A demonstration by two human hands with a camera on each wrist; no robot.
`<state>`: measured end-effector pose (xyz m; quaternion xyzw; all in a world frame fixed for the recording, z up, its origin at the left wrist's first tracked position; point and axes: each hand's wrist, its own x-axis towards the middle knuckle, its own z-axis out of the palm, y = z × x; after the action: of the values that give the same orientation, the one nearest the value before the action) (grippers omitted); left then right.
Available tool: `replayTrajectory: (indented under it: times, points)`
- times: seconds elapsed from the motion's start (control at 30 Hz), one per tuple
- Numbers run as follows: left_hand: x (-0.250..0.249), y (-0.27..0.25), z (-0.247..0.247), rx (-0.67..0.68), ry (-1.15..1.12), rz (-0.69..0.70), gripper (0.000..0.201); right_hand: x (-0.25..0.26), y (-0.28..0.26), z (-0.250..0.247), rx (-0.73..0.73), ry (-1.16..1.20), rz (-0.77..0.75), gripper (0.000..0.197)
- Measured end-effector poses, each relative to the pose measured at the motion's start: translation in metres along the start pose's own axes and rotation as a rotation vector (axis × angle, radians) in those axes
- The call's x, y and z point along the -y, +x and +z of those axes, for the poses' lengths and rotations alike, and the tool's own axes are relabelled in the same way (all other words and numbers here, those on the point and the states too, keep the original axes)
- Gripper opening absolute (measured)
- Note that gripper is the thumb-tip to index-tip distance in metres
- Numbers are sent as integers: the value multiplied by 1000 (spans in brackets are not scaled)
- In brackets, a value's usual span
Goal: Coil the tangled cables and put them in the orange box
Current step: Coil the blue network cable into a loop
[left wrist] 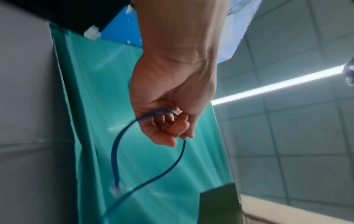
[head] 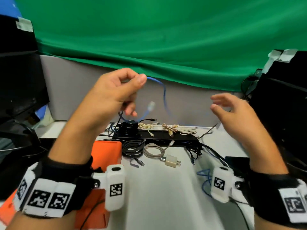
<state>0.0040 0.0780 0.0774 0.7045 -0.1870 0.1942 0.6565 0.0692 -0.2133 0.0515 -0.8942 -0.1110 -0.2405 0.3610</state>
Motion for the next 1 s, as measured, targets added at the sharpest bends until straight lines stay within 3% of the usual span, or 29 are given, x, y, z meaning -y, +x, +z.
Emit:
replayTrajectory:
  times: [0.1, 0.17, 0.27, 0.33, 0.4, 0.5, 0.77, 0.87, 1.0]
  points:
    - [2, -6, 28, 129, 9, -8, 21, 48, -23, 7, -66, 91, -232, 37]
    - [4, -9, 39, 169, 25, 0, 23, 75, -35, 13, 5, 237, -353, 37]
    - [2, -10, 44, 92, 43, 12, 43, 95, -42, 20, 142, 345, -379, 21]
    - [0, -9, 40, 50, -4, -52, 51, 96, -39, 24, 155, 369, -381, 20]
    - [0, -6, 36, 84, -179, -177, 47, 89, -32, 27, 130, 364, -368, 20]
    - [-1, 0, 27, 159, -616, -296, 42, 71, -18, 29, 68, 313, -311, 22]
    - [2, 1, 11, 498, -1176, -188, 34, 51, -5, 25, -183, 248, -215, 26]
    - [-1, 0, 1, 450, -1165, -136, 29, 48, -5, 23, -222, 232, -216, 25]
    - [-10, -2, 6, 82, -641, 0, 31, 56, -14, 28, -31, 150, -304, 18]
